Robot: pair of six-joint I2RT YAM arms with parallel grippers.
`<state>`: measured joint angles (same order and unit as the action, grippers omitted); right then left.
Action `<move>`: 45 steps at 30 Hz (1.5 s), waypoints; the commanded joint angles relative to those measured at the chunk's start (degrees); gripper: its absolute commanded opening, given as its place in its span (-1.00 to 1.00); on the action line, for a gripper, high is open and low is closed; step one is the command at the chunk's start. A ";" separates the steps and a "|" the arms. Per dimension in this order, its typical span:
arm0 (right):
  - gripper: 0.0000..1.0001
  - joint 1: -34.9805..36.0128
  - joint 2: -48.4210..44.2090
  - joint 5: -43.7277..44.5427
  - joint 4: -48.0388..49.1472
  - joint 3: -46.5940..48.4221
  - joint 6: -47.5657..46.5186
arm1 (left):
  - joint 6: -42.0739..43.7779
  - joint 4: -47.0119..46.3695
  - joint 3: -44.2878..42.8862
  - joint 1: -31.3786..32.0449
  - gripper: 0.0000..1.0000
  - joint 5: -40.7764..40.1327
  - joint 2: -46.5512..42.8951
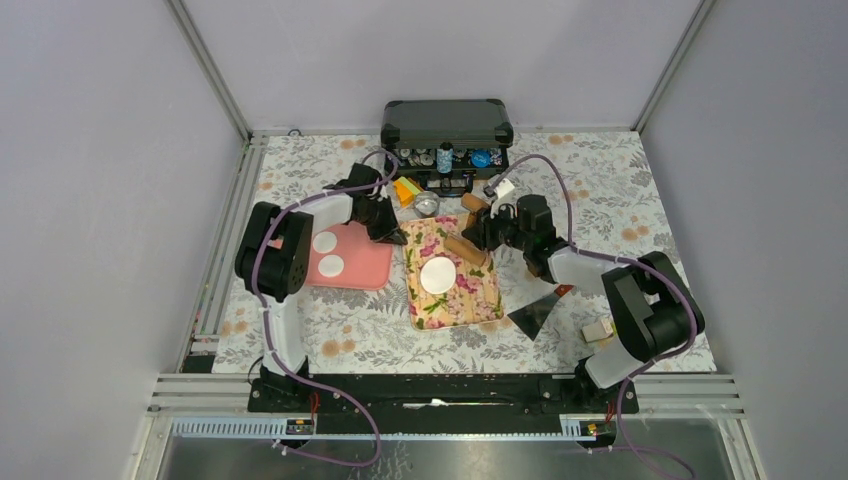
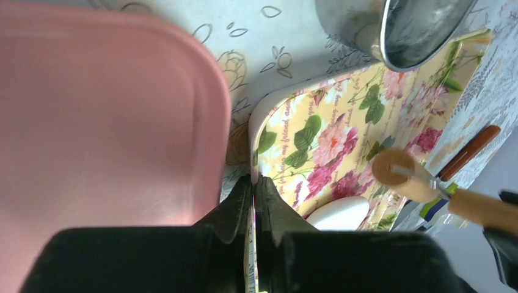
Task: Roll out the dumpling wrappers from the dough
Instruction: Flatten out the dough on the work surface.
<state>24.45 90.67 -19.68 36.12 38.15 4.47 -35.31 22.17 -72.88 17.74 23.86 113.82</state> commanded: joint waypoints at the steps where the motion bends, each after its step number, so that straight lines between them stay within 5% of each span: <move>1: -1.00 -0.41 -2.33 -22.63 -3.35 8.58 -14.83 | 5.10 1.22 -4.17 0.40 -1.00 4.32 2.55; 7: -1.00 -0.43 2.67 -32.80 -5.79 16.39 -17.40 | 8.48 4.63 -8.88 0.90 -1.00 6.63 6.49; 14: -1.00 -0.45 11.78 -44.76 -28.76 25.69 -37.53 | 10.53 6.45 -11.51 2.10 -1.00 9.41 8.80; 45: -1.00 -0.35 12.50 -51.42 -64.48 20.13 -83.35 | 10.44 9.03 -14.91 1.80 -1.00 11.01 9.84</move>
<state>23.88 102.85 -72.01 -13.28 59.96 -69.36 -24.43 31.22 -85.49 20.16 33.54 122.76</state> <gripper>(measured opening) 0.340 0.032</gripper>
